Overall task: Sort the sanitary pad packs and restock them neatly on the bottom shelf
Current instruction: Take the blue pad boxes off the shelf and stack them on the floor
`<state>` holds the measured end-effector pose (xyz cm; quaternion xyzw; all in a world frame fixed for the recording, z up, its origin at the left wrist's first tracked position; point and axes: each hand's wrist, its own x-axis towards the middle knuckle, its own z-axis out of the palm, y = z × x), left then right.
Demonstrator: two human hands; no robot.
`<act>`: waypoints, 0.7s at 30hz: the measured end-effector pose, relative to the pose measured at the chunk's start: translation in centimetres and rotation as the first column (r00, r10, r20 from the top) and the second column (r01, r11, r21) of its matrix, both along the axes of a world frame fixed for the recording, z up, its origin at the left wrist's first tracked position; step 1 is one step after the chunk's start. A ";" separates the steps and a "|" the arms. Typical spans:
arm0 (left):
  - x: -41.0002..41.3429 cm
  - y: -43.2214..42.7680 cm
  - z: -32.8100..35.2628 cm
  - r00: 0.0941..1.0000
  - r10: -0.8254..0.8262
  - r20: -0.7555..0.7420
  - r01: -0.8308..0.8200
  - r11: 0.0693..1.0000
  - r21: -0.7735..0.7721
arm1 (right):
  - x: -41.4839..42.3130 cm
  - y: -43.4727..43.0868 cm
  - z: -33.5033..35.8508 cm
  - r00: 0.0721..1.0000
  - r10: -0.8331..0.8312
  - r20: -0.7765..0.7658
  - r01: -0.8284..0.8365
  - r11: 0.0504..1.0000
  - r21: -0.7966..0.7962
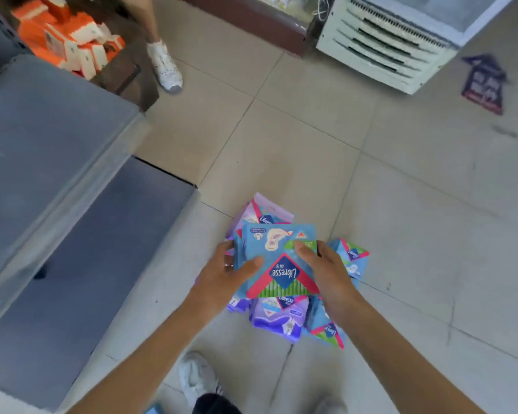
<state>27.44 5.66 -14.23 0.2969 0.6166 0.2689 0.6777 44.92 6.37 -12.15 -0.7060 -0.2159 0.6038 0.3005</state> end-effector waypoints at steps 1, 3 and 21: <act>2.0 -0.3 -0.7 1.000 -0.024 0.009 0.024 1.000 -0.015 | 1.9 -1.1 -0.5 0.999 -0.051 -0.014 0.051 0.999 -0.013; 5.6 -1.3 -2.3 0.995 -0.095 0.025 0.096 0.994 -0.046 | 5.5 -3.4 -1.3 0.991 -0.124 -0.040 0.123 0.992 -0.026; 30.3 -10.2 -13.2 0.924 -0.363 -0.124 0.336 0.922 -0.193 | 27.7 -16.2 -14.3 0.972 -0.236 0.005 0.233 0.959 -0.163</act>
